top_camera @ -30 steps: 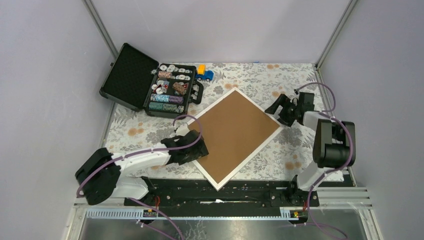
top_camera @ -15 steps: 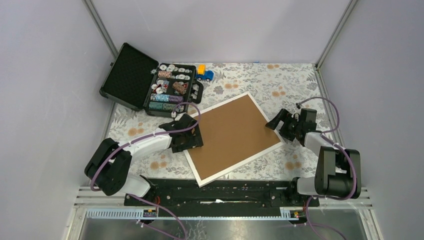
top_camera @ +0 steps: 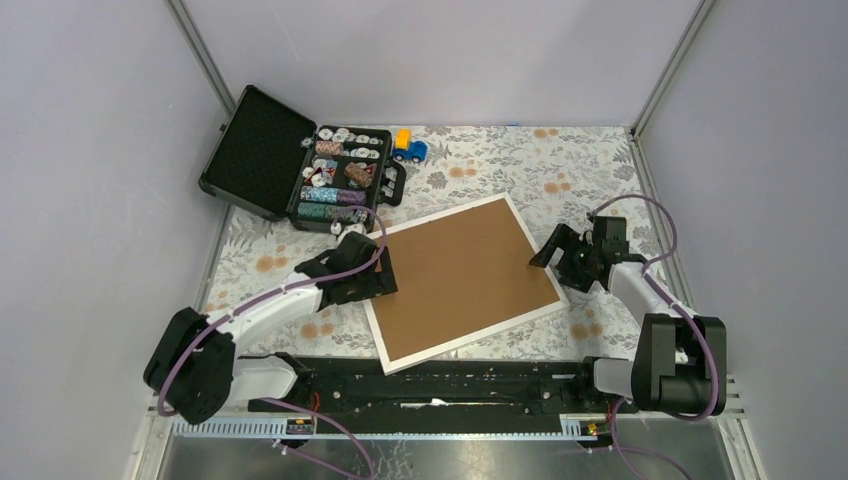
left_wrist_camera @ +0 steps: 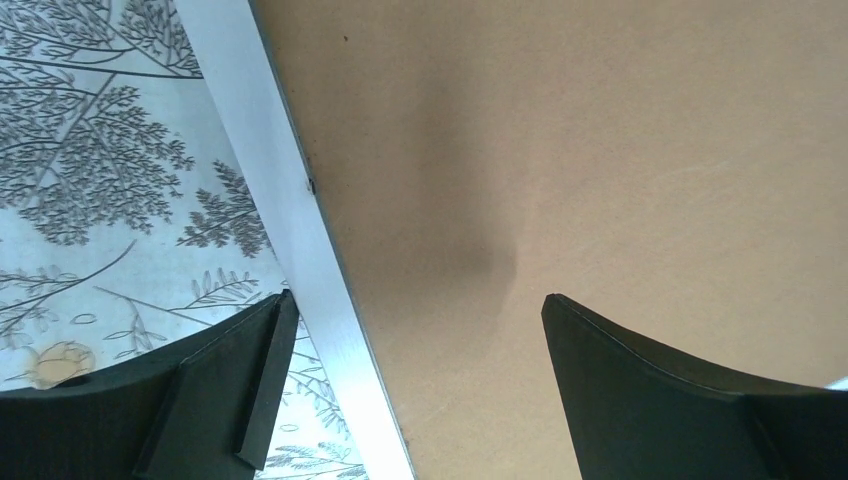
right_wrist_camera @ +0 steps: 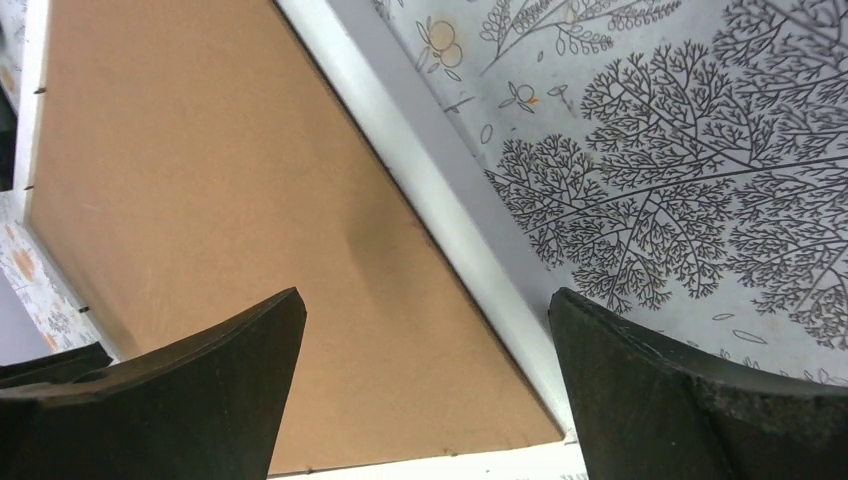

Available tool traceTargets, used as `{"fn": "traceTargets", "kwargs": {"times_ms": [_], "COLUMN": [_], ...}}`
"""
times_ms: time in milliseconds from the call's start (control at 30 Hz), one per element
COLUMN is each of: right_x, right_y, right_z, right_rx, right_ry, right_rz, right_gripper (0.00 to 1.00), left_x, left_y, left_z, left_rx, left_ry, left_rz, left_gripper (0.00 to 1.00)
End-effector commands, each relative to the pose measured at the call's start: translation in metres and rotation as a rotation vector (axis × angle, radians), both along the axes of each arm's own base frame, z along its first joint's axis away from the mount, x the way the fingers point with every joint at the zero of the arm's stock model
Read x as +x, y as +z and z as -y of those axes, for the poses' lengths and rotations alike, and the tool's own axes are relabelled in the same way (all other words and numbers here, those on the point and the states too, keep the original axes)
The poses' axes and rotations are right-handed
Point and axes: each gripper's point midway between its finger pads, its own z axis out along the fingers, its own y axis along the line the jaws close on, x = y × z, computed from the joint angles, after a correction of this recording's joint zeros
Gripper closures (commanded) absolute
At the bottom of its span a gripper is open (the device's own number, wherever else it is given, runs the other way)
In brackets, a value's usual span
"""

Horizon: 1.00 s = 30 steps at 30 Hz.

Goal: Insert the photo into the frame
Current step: Adjust the photo frame at the center of the board.

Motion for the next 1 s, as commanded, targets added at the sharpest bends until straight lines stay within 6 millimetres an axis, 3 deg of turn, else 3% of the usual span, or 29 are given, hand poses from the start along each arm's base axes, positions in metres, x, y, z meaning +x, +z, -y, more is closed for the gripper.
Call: {"fn": "traceTargets", "kwargs": {"times_ms": [0, 200, 333, 600, 667, 800, 900, 967], "right_x": [0.013, 0.01, 0.007, -0.005, -0.01, -0.018, -0.021, -0.022], "right_y": [0.024, 0.021, 0.02, -0.009, -0.002, 0.042, 0.067, 0.073], "right_z": [0.006, -0.005, -0.005, -0.017, -0.033, -0.076, -0.086, -0.09], "right_rx": [-0.059, -0.015, -0.02, 0.055, 0.149, 0.462, 0.533, 0.534], "right_ry": [0.005, 0.061, 0.059, 0.079, 0.119, 0.223, 0.234, 0.226], "right_rz": [0.006, -0.012, -0.011, -0.111, -0.102, -0.046, 0.0, 0.008], "right_gripper": [0.01, 0.1, 0.1, 0.11, 0.11, 0.13, 0.13, 0.12], "left_x": [0.019, 0.018, 0.018, 0.017, 0.015, 0.012, 0.011, 0.01], "left_y": [0.031, 0.028, 0.023, 0.021, 0.018, 0.012, 0.011, 0.012], "left_z": [0.028, 0.03, 0.03, 0.031, 0.035, 0.048, 0.055, 0.059], "left_rx": [-0.208, -0.225, -0.218, -0.226, -0.248, -0.32, -0.363, -0.378], "left_ry": [0.004, 0.008, 0.014, 0.013, 0.004, -0.007, -0.003, -0.008], "left_rz": [0.158, 0.157, 0.145, 0.139, 0.124, 0.093, 0.083, 0.084], "left_gripper": [0.01, 0.01, 0.01, 0.01, 0.01, 0.01, 0.01, 0.01]}}
